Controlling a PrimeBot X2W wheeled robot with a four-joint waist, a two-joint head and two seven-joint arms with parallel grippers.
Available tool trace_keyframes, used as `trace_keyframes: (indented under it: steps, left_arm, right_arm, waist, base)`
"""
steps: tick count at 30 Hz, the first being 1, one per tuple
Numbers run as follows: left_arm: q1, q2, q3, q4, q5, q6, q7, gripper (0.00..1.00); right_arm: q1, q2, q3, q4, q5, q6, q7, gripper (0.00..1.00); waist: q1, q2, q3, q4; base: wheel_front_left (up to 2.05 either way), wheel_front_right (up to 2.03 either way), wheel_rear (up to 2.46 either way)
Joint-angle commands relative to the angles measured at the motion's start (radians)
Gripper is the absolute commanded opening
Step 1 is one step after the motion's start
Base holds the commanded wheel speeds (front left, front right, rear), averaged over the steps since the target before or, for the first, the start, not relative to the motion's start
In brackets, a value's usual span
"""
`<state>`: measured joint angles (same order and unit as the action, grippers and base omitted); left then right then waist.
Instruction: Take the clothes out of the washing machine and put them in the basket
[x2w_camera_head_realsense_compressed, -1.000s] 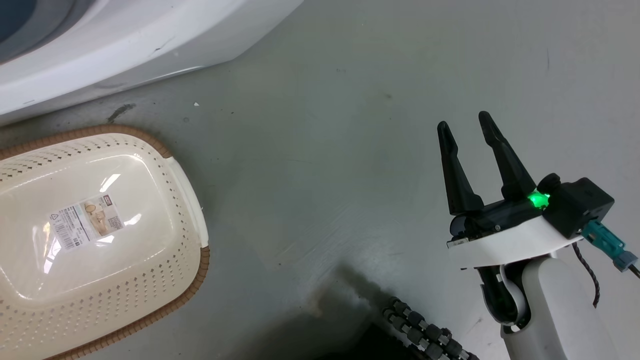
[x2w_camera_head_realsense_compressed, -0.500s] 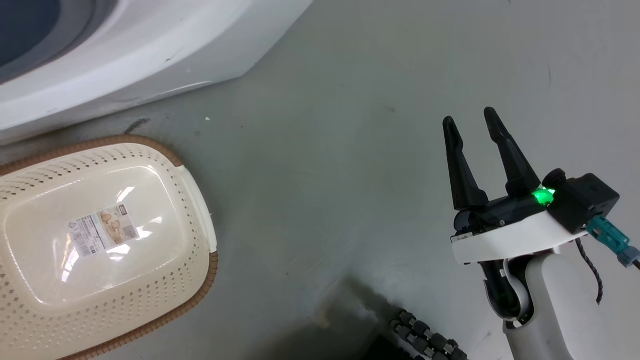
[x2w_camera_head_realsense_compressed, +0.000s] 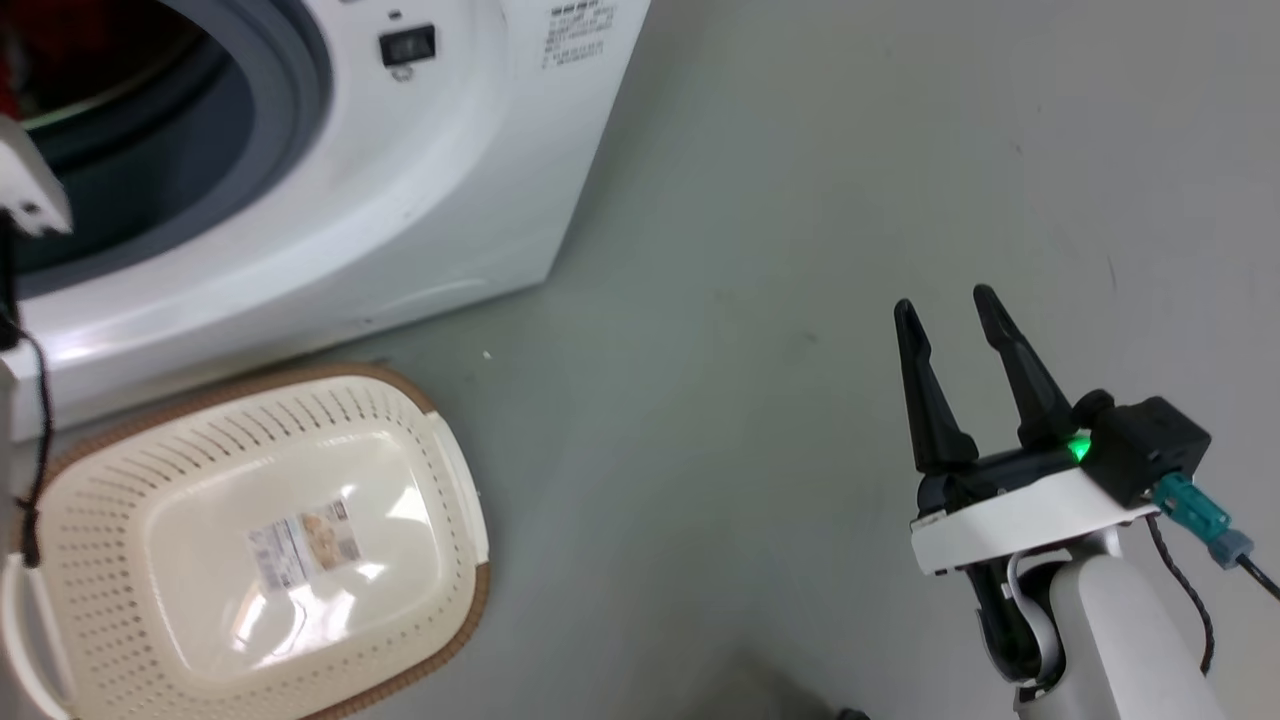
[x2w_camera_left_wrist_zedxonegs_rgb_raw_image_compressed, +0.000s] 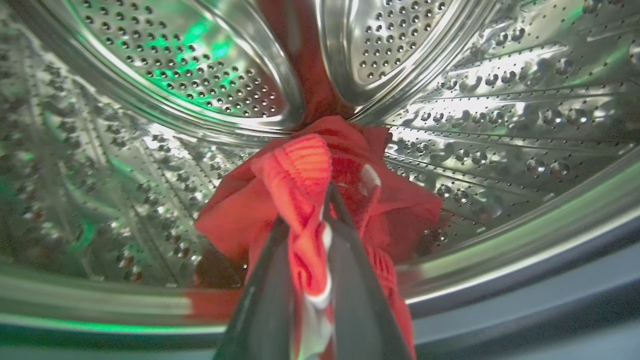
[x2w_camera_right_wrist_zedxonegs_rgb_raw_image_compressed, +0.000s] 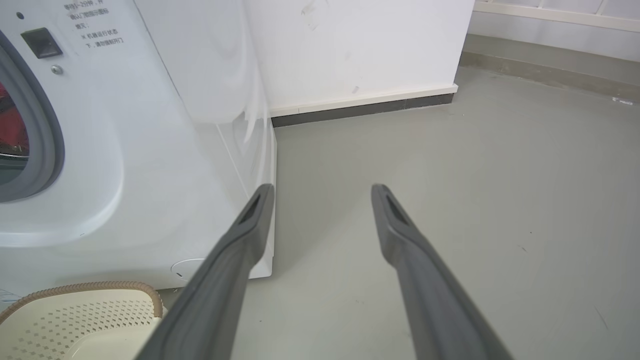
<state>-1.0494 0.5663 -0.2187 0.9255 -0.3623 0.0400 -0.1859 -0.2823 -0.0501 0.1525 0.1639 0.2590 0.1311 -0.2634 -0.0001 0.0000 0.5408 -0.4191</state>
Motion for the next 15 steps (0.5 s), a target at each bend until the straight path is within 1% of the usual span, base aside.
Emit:
trace_keyframes:
  steps: [1, 3, 4, 9, 12, 13, 15]
  left_arm:
    - [0.038, -0.016, 0.007, 0.0, -0.012, 0.009, -0.026, 0.0]
    - [0.081, -0.04, 0.011, -0.008, -0.023, 0.012, -0.045, 0.0]
    - [0.081, -0.04, 0.011, -0.008, -0.023, 0.012, -0.045, 0.0]
    - [0.191, -0.086, 0.022, -0.056, -0.044, 0.025, -0.073, 0.0]
    - [0.257, -0.114, 0.03, -0.102, -0.055, 0.038, -0.076, 0.0]
    - [0.305, -0.128, 0.036, -0.135, -0.062, 0.045, -0.079, 0.0]
    - [0.348, -0.136, 0.04, -0.178, -0.064, 0.054, -0.08, 0.0]
  right_arm:
    - [0.018, 0.0, -0.003, 0.009, -0.013, -0.001, -0.002, 1.0]
    - [0.033, 0.0, -0.008, 0.019, -0.025, -0.001, -0.002, 1.0]
    - [0.033, 0.0, -0.008, 0.019, -0.025, -0.001, -0.002, 1.0]
    - [0.076, 0.0, -0.024, 0.038, -0.044, -0.001, 0.005, 1.0]
    - [0.106, 0.0, -0.039, 0.037, -0.059, -0.001, 0.022, 1.0]
    - [0.125, 0.0, -0.043, 0.03, -0.067, -0.001, 0.034, 1.0]
    - [0.146, 0.0, -0.049, 0.022, -0.071, -0.001, 0.047, 1.0]
  waist:
    - [0.0001, 0.0, -0.089, 0.03]
    - [0.0001, 0.0, -0.133, 0.043]
    - [0.0001, 0.0, -0.133, 0.043]
    - [0.0001, 0.0, -0.236, 0.071]
    - [0.0001, 0.0, -0.295, 0.089]
    - [0.0001, 0.0, -0.331, 0.099]
    - [0.0001, 0.0, -0.36, 0.107]
  base:
    - [0.0, 0.0, 0.0]
    - [0.0, 0.0, 0.0]
    - [0.0, 0.0, 0.0]
    - [0.0, 0.0, 0.0]
    - [0.0, 0.0, 0.0]
    - [0.0, 0.0, 0.0]
    - [0.0, 0.0, 0.0]
